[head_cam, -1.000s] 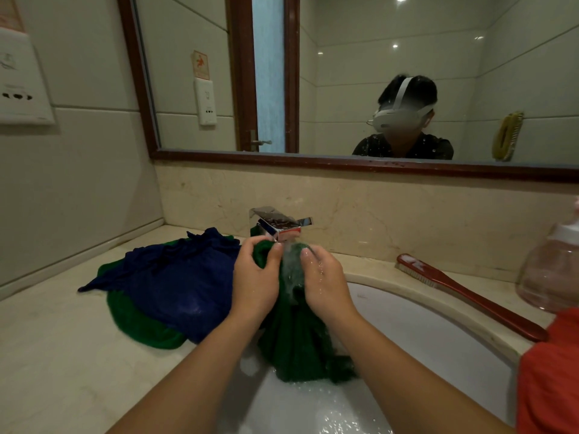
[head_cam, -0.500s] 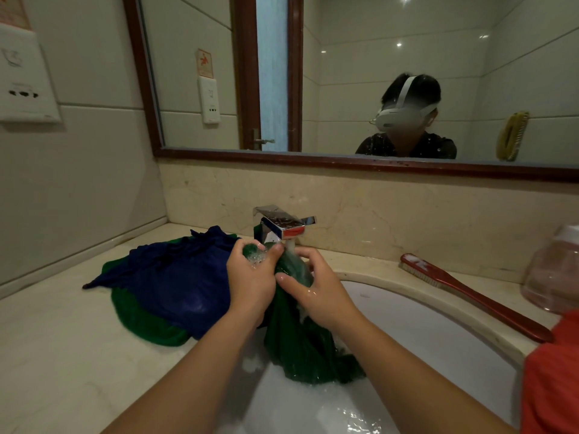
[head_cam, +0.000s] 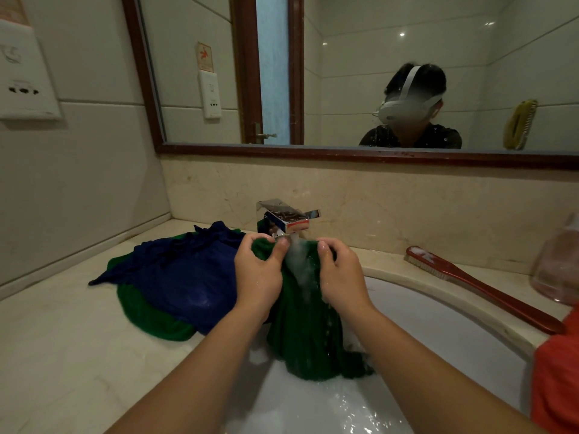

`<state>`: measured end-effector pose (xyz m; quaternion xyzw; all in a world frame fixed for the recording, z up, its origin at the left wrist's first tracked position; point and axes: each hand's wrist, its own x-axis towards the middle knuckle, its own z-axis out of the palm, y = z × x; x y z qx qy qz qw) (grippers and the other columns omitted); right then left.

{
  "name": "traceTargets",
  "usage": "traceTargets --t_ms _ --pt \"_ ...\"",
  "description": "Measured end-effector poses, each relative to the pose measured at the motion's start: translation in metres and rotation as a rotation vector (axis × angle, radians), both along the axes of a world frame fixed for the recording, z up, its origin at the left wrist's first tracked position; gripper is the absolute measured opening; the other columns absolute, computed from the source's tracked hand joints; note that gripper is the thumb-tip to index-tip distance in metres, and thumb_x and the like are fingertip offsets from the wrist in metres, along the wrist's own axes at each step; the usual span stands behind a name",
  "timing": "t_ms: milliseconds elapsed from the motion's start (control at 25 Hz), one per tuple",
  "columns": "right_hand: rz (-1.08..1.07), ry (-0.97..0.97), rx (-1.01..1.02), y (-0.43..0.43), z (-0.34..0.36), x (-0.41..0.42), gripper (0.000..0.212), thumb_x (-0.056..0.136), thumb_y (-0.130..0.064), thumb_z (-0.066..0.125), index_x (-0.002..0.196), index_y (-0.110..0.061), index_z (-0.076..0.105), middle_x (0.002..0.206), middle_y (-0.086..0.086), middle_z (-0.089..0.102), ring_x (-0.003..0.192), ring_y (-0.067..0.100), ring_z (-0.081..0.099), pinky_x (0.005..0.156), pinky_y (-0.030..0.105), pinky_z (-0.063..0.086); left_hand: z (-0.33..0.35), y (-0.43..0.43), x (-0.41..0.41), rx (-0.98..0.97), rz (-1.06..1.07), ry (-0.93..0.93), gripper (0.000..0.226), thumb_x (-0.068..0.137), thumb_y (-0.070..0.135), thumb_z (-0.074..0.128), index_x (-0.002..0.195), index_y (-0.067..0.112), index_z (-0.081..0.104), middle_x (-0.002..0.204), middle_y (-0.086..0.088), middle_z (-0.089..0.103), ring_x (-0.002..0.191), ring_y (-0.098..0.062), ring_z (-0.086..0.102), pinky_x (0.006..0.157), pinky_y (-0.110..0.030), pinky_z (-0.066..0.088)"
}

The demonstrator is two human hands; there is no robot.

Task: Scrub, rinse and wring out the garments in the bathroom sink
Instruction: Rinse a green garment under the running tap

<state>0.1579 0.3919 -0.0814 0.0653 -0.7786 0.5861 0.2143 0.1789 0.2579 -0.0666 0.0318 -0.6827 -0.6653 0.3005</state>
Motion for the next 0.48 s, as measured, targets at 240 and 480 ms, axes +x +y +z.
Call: traceTargets --t_ms 240,480 --pt "0.156 -0.088 0.117 -0.017 -0.005 0.010 0.019 0.106 -0.039 0.051 0.109 -0.026 0.065 0.100 -0.008 0.069 0.095 0.009 0.064 0.086 0.035 0.055 0.001 -0.004 -0.001 0.094 0.167 0.088 0.016 0.090 0.029 0.075 0.091 0.024 0.060 0.097 0.002 0.066 0.090 -0.010 0.064 0.082 -0.031 0.056" --pt "0.090 -0.090 0.031 -0.016 -0.004 0.009 0.022 0.108 -0.032 0.048 0.105 -0.021 0.067 0.095 -0.006 0.068 0.089 0.009 0.063 0.074 0.027 0.050 -0.003 -0.005 -0.005 0.077 0.114 0.059 0.016 0.090 0.030 0.076 0.091 0.027 0.060 0.101 0.001 0.067 0.097 -0.016 0.065 0.089 -0.039 0.056"
